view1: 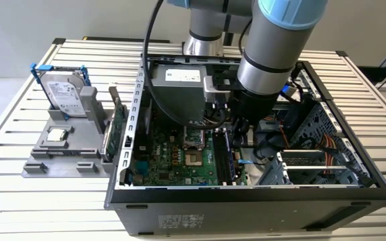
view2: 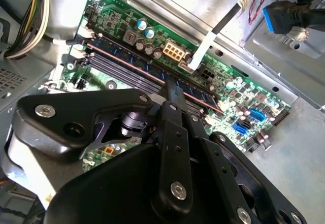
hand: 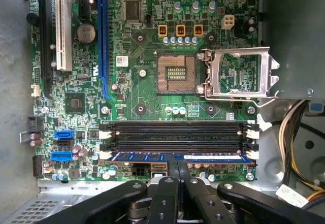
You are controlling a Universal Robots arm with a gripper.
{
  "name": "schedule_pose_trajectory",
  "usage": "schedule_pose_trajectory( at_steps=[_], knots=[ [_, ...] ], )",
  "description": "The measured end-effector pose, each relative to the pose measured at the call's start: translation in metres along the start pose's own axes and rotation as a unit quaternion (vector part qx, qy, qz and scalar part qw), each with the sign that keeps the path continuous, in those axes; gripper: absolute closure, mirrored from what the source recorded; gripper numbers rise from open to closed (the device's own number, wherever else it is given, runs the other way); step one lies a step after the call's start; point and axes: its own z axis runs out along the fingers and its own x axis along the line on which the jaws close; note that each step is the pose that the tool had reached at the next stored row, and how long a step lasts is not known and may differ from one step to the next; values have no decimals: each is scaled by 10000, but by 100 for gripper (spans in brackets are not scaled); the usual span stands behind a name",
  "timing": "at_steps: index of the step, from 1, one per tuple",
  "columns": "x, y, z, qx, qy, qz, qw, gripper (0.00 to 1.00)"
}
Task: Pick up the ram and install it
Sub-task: 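Press down the ram until it locks into place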
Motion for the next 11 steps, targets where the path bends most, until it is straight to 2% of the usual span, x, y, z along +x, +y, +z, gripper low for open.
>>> schedule_pose_trajectory(
  at_steps=[11],
  knots=[
    [-29, -1, 93, 1, 1, -28, 10000, 100]
  ],
)
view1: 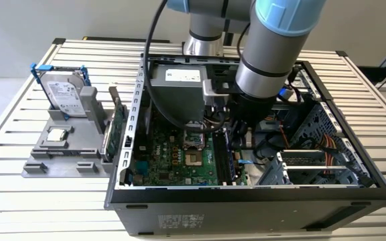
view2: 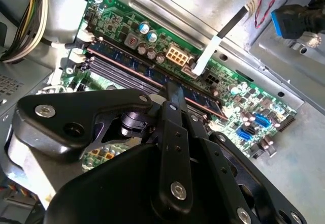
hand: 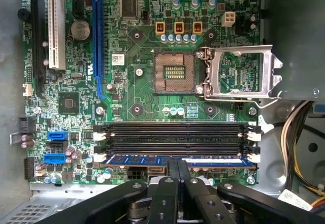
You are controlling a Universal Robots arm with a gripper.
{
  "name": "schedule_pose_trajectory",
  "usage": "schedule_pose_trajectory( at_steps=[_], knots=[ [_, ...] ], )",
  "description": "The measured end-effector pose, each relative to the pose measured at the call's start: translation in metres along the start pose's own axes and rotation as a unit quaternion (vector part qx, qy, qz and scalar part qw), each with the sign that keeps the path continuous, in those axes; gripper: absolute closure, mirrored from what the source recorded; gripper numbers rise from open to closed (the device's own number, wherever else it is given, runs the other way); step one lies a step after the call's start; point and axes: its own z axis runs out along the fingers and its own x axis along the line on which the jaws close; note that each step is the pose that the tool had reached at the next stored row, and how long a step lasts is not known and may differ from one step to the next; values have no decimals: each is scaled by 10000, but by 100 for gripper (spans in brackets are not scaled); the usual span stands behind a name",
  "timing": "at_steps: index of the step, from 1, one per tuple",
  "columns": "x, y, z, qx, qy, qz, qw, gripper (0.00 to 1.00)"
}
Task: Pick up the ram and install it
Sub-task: 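Press down the ram until it locks into place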
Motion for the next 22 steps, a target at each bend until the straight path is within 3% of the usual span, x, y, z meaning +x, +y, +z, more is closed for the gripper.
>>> schedule_pose_trajectory(
  at_steps=[16, 22],
  knots=[
    [-26, -2, 158, 1, 3, -44, 10000, 100],
    [-27, -3, 175, 1, 3, -48, 10000, 100]
  ],
)
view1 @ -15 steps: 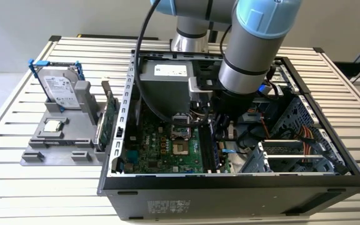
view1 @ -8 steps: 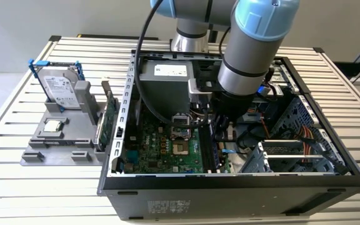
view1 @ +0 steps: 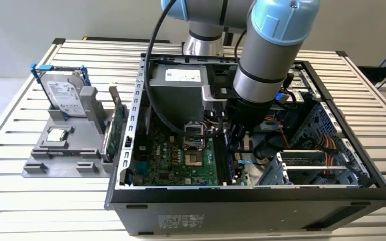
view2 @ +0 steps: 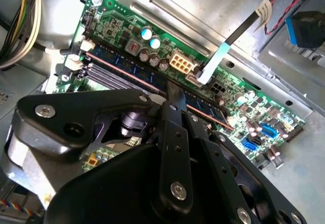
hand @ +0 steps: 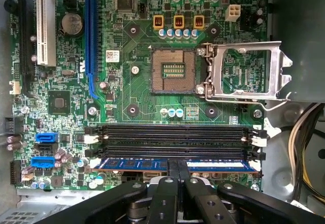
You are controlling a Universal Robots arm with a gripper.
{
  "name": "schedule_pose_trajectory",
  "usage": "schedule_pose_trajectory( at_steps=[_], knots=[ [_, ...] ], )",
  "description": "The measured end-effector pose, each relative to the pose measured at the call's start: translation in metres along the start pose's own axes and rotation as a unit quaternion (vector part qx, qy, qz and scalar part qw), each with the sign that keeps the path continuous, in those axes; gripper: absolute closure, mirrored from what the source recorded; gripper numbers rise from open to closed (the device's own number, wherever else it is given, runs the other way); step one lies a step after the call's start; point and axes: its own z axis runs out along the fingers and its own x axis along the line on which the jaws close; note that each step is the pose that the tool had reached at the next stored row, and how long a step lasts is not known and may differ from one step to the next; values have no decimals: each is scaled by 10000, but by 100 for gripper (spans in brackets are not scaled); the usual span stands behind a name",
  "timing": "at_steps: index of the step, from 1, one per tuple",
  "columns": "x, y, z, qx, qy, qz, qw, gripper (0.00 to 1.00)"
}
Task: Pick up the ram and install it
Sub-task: 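Press down the ram until it locks into place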
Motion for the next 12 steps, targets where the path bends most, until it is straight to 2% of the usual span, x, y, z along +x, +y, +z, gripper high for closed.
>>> schedule_pose_trajectory(
  at_steps=[8, 12],
  knots=[
    [-1, 0, -22, 2, -7, 0, 10000, 100],
    [2, 2, -118, 1, -5, 0, 10000, 100]
  ],
)
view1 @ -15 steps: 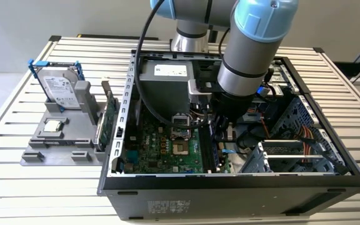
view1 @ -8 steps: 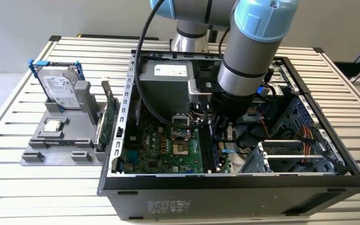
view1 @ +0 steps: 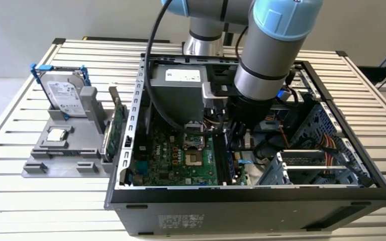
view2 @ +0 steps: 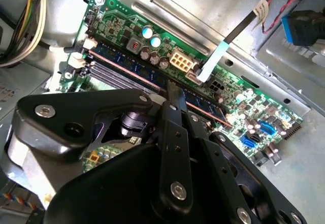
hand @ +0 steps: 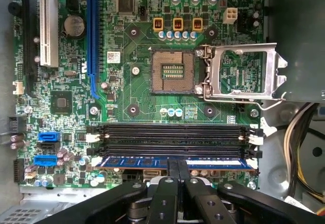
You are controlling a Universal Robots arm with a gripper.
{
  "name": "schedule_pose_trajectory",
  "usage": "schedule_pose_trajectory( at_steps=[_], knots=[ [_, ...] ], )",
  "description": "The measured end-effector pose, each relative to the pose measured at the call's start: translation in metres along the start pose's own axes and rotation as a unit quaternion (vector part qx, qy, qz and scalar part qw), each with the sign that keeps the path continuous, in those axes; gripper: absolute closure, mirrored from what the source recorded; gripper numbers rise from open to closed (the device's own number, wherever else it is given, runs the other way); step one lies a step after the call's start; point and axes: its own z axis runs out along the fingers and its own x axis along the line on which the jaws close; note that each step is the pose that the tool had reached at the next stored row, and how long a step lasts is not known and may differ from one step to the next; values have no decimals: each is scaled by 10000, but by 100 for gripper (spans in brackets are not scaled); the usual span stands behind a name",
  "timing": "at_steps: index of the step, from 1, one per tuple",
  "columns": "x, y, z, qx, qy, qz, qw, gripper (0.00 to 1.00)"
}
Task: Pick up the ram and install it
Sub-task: 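Press down the ram until it locks into place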
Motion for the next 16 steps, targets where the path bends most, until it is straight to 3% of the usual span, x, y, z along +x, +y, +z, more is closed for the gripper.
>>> schedule_pose_trajectory(
  at_steps=[10, 16],
  knots=[
    [5, 4, -216, -1, 2, 0, 10000, 100],
    [7, 5, -305, -1, 2, 0, 10000, 100]
  ],
)
